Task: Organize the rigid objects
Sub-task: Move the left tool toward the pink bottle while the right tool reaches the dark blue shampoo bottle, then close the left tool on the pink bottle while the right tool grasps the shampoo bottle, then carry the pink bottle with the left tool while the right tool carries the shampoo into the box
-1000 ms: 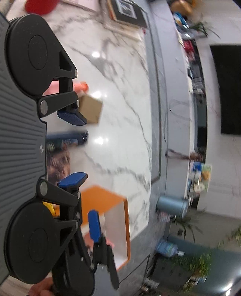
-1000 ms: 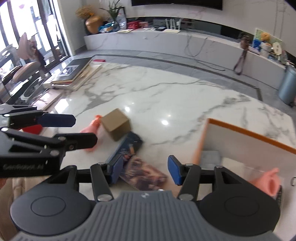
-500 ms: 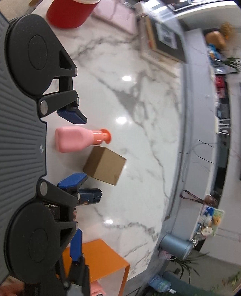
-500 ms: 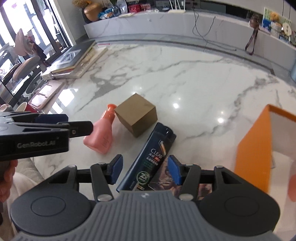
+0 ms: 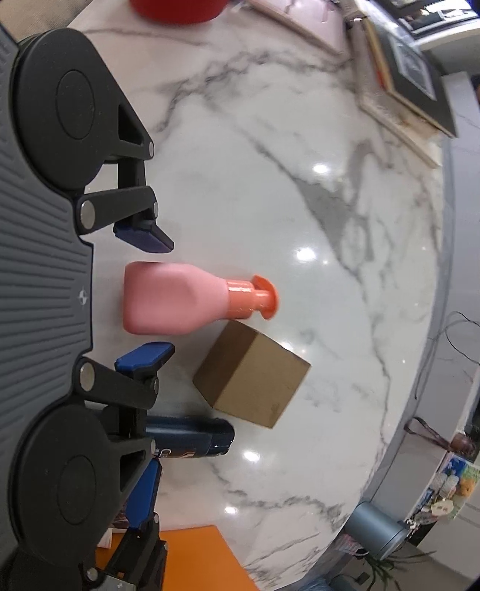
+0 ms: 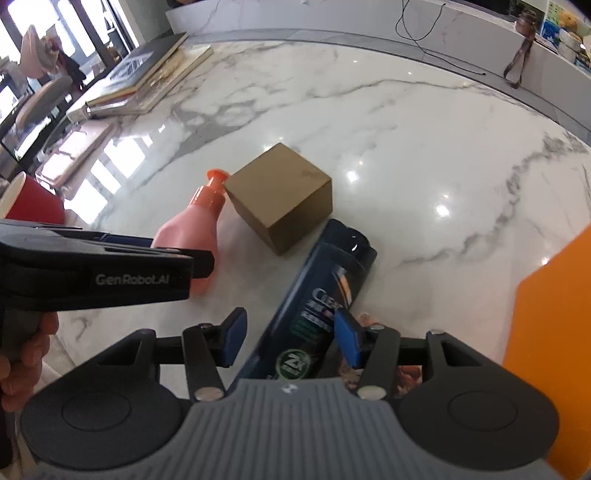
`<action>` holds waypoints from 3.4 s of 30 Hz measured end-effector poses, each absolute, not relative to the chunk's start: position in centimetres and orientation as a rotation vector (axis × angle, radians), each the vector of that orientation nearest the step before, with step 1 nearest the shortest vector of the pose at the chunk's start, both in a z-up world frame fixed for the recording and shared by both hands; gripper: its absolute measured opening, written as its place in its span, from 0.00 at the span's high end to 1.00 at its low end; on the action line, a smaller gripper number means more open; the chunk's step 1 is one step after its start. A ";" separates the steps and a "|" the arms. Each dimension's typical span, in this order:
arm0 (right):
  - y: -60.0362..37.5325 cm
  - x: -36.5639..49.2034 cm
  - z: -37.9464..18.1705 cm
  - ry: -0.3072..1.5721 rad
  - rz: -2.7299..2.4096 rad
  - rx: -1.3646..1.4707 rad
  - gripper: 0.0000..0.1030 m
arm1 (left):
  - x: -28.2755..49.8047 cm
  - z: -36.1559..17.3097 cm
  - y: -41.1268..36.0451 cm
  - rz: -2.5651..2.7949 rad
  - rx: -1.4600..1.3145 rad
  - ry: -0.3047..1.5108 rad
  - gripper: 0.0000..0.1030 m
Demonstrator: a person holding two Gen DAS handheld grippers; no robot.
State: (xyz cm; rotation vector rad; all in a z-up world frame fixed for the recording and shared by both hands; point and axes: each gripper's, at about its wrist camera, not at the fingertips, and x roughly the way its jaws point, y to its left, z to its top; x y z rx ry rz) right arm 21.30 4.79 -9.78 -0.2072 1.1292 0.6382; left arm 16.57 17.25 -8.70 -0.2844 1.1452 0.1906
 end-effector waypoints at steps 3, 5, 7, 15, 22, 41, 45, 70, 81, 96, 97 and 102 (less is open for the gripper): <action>5.4 21.5 -10.6 1.152 0.636 -0.215 0.49 | 16.7 -9.5 17.7 0.196 -0.326 1.166 0.43; 5.6 21.5 -11.1 1.159 0.637 -0.221 0.50 | 16.8 -9.9 17.7 0.193 -0.338 1.176 0.44; 5.8 21.3 -11.4 1.161 0.639 -0.222 0.50 | 16.9 -10.0 17.5 0.196 -0.326 1.173 0.44; 6.1 21.1 -11.3 1.147 0.636 -0.259 0.53 | 17.4 -10.1 15.8 0.206 -0.207 1.167 0.53; 5.6 20.8 -10.9 1.146 0.633 -0.258 0.65 | 16.5 -9.0 16.9 0.192 -0.295 1.111 0.54; 1.6 18.5 -4.7 1.050 0.675 -0.152 0.67 | 12.4 -2.8 14.6 0.099 -0.349 0.973 0.54; -0.2 17.9 -2.8 1.014 0.661 -0.135 0.67 | 11.7 -1.0 13.2 0.069 -0.343 0.937 0.54; -16.5 15.1 5.2 0.855 0.452 -0.056 0.68 | 11.5 3.9 1.5 -0.194 -0.285 0.861 0.54; -22.2 15.8 2.8 0.918 0.339 -0.031 0.68 | 13.4 2.1 -5.2 -0.341 -0.219 0.958 0.54; -24.8 18.1 -3.2 1.020 0.263 -0.013 0.68 | 15.4 -0.9 -9.3 -0.383 -0.003 1.044 0.54; -24.8 18.3 -3.5 1.026 0.264 -0.012 0.68 | 15.6 -1.1 -9.4 -0.383 0.007 1.051 0.54; -24.8 19.1 -4.8 1.046 0.252 -0.025 0.68 | 15.8 -1.9 -10.4 -0.392 0.066 1.069 0.54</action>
